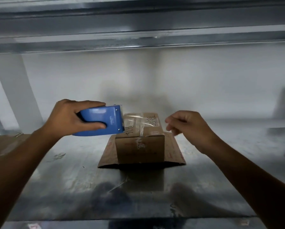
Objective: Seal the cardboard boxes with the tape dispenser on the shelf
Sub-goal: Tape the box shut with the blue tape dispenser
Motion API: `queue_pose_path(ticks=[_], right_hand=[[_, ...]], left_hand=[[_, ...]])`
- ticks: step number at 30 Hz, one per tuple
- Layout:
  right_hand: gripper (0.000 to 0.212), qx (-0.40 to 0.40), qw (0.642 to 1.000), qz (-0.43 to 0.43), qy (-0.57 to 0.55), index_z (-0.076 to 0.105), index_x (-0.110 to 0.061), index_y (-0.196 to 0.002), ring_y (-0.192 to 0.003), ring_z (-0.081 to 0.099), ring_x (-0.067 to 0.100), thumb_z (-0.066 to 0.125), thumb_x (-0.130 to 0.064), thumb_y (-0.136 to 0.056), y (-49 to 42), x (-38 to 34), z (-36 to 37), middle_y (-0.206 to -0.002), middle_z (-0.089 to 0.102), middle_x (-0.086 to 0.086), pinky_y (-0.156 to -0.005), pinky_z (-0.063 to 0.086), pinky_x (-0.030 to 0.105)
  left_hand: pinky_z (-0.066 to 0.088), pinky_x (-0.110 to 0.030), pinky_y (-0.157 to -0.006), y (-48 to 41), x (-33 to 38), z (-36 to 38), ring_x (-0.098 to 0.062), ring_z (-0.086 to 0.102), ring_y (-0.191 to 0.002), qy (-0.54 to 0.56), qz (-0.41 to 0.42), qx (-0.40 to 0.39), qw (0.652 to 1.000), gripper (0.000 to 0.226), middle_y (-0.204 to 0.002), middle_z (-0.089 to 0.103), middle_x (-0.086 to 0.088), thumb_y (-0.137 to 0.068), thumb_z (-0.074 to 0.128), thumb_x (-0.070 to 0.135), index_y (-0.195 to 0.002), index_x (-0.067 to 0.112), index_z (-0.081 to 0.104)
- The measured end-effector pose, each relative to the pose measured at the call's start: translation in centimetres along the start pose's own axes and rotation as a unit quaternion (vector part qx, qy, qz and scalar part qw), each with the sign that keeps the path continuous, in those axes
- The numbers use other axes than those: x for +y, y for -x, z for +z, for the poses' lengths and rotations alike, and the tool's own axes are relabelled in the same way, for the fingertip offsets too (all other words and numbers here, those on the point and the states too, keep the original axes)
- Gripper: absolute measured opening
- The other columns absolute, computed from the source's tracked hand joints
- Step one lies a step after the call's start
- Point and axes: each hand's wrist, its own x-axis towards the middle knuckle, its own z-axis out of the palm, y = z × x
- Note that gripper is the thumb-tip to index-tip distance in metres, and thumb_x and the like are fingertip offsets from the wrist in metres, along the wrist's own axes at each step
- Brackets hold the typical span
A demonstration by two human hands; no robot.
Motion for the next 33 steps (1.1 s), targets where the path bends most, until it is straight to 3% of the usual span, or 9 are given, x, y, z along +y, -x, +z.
queue_pose_path(ticks=[2, 5, 7, 12, 17, 22, 26, 29, 33], right_hand=[[0.014, -0.007, 0.999, 0.023, -0.034, 0.076, -0.007, -0.087, -0.060, 0.063, 0.014, 0.066, -0.011, -0.097, 0.8, 0.1, 0.2, -0.075, 0.075, 0.008, -0.059, 0.054, 0.022], [0.013, -0.015, 0.996, 0.052, -0.075, 0.078, -0.007, -0.091, -0.062, 0.063, 0.019, 0.067, -0.011, -0.096, 1.9, 0.6, 0.9, -0.077, 0.075, 0.011, -0.061, 0.055, 0.023], [0.013, -0.024, 0.995, 0.060, -0.073, 0.078, -0.010, -0.093, -0.062, 0.062, 0.019, 0.067, -0.012, -0.097, 2.2, 0.7, 1.1, -0.078, 0.076, 0.011, -0.062, 0.055, 0.024], [0.011, -0.024, 0.996, 0.078, -0.046, 0.077, -0.010, -0.093, -0.058, 0.061, 0.016, 0.067, -0.012, -0.097, 2.0, 1.3, 2.3, -0.076, 0.076, 0.009, -0.062, 0.055, 0.026], [0.010, -0.011, 0.996, 0.082, -0.028, 0.076, -0.012, -0.093, -0.055, 0.061, 0.013, 0.066, -0.013, -0.097, 1.9, 1.4, 2.4, -0.074, 0.075, 0.007, -0.059, 0.054, 0.022], [0.010, 0.004, 0.996, 0.085, -0.041, 0.076, -0.011, -0.095, -0.058, 0.059, 0.018, 0.066, -0.012, -0.097, 2.1, 2.1, 2.7, -0.075, 0.075, 0.009, -0.062, 0.057, 0.029], [0.015, 0.005, 0.990, 0.106, -0.088, 0.067, -0.016, -0.110, -0.059, 0.060, 0.016, 0.068, -0.012, -0.095, 2.0, 2.6, 2.4, -0.078, 0.075, 0.012, -0.063, 0.056, 0.030], [0.010, -0.007, 0.995, 0.090, -0.042, 0.069, -0.014, -0.104, -0.059, 0.062, 0.016, 0.070, -0.013, -0.095, 1.5, 2.9, 1.9, -0.076, 0.075, 0.010, -0.061, 0.055, 0.027], [0.012, -0.045, 0.994, 0.100, -0.007, 0.066, -0.024, -0.108, -0.060, 0.066, 0.016, 0.069, -0.021, -0.096, 1.0, 3.1, 1.4, -0.077, 0.076, 0.009, -0.063, 0.059, 0.031]], left_hand=[[0.057, -0.034, -0.071, 0.2, 0.3, -0.5, -0.020, 0.071, -0.067, -0.024, 0.012, -0.032, 0.999, 0.080, -0.096, 0.078, 0.005, -0.071, 0.063, 0.080, -0.118, 0.018, 0.076], [0.049, -0.007, -0.072, 0.4, 0.9, -1.5, 0.004, 0.067, -0.074, 0.000, -0.049, -0.079, 0.996, 0.064, -0.090, 0.067, 0.040, -0.063, 0.068, 0.074, -0.113, 0.035, 0.075], [0.045, -0.002, -0.069, 0.6, 0.8, -2.1, 0.015, 0.064, -0.079, 0.011, -0.071, -0.098, 0.993, 0.057, -0.087, 0.060, 0.051, -0.060, 0.069, 0.074, -0.111, 0.049, 0.068], [0.053, -0.011, -0.074, 1.0, 0.5, -2.1, 0.007, 0.069, -0.084, 0.062, -0.114, -0.144, 0.981, 0.052, -0.095, 0.070, 0.038, -0.059, 0.072, 0.072, -0.108, 0.056, 0.066], [0.060, -0.036, -0.081, 1.3, 0.3, -1.3, 0.002, 0.072, -0.084, 0.074, -0.142, -0.161, 0.974, 0.057, -0.094, 0.073, 0.030, -0.058, 0.072, 0.074, -0.109, 0.050, 0.070], [0.060, -0.036, -0.082, 1.6, 0.0, -0.5, 0.005, 0.071, -0.086, 0.086, -0.149, -0.170, 0.970, 0.049, -0.094, 0.073, 0.032, -0.058, 0.072, 0.075, -0.104, 0.058, 0.069], [0.059, -0.031, -0.078, 1.7, 0.1, -0.1, 0.005, 0.070, -0.086, 0.090, -0.149, -0.172, 0.970, 0.047, -0.095, 0.072, 0.034, -0.059, 0.070, 0.077, -0.105, 0.072, 0.061], [0.060, -0.034, -0.078, 1.9, 0.1, 0.4, 0.002, 0.071, -0.085, 0.095, -0.155, -0.172, 0.968, 0.045, -0.095, 0.072, 0.033, -0.060, 0.070, 0.078, -0.103, 0.069, 0.064], [0.061, -0.039, -0.079, 2.1, 0.1, 0.7, 0.001, 0.071, -0.085, 0.095, -0.164, -0.175, 0.966, 0.048, -0.094, 0.072, 0.032, -0.060, 0.070, 0.077, -0.104, 0.059, 0.065]])
